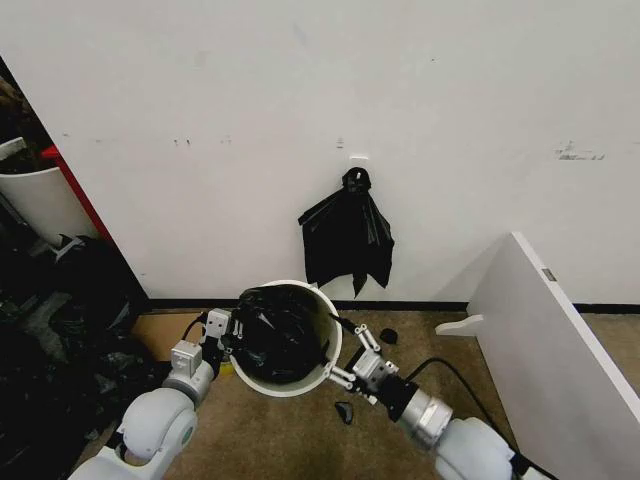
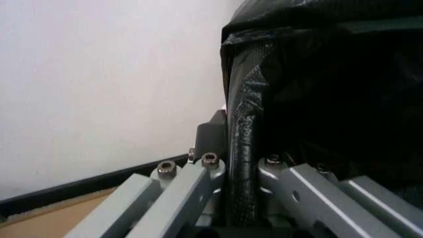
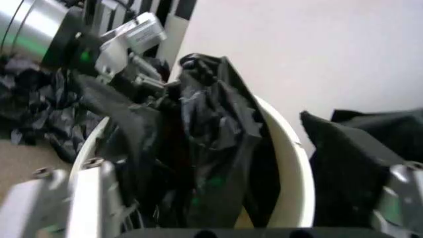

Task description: Place the garbage bag over the trash bin.

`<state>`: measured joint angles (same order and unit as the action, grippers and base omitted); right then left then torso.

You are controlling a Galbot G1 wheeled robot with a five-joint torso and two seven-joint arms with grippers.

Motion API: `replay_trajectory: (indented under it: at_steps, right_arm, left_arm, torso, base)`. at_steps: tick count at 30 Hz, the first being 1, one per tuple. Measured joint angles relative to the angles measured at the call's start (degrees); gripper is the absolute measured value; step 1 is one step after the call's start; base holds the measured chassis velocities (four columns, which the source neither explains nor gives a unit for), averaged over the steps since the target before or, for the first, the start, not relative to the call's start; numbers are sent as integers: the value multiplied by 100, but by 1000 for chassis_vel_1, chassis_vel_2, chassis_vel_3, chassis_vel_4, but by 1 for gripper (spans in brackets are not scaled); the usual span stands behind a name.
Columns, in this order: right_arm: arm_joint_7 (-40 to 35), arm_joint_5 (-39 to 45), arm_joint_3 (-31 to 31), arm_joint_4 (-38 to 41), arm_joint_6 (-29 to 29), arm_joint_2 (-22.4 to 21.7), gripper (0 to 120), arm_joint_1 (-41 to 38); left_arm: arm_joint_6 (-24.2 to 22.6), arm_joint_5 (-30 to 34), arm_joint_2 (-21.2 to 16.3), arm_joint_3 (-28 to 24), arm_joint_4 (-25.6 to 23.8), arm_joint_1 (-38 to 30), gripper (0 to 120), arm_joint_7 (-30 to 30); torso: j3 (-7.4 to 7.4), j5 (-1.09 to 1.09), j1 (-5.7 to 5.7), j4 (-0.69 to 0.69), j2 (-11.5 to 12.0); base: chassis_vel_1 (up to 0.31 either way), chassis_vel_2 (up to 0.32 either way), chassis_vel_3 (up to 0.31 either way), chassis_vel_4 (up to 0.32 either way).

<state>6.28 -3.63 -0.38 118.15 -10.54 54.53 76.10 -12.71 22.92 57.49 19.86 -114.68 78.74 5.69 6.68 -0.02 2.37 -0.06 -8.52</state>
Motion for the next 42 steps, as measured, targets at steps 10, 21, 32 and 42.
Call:
replay_trajectory:
  at_steps: [10, 21, 32, 42]
  right_arm:
    - [-105, -508, -462, -195, -40, 240, 89, -367]
    - [-219, -626, -622, -318, 41, 280, 52, -539]
    - [-447, -671, -815, -491, 130, 286, 9, -754]
    - [-720, -145, -1031, -394, 296, 264, 0, -874]
  left_arm:
    - [-15, -83, 64, -22, -39, 82, 1, 2]
    - [-30, -115, 74, -50, -53, 92, 1, -6]
    - [-38, -161, 77, -92, -64, 87, 1, -32]
    - [40, -397, 45, -92, -5, 92, 1, -115]
  torso:
    - [0, 0, 0, 0, 0]
    - [0, 0, 0, -1, 0]
    - [0, 0, 0, -1, 0]
    - [0, 0, 0, -1, 0]
  base:
    - [0, 0, 0, 0]
    - [0, 0, 0, 0]
    - [0, 0, 0, 0]
    - [0, 0, 0, 0]
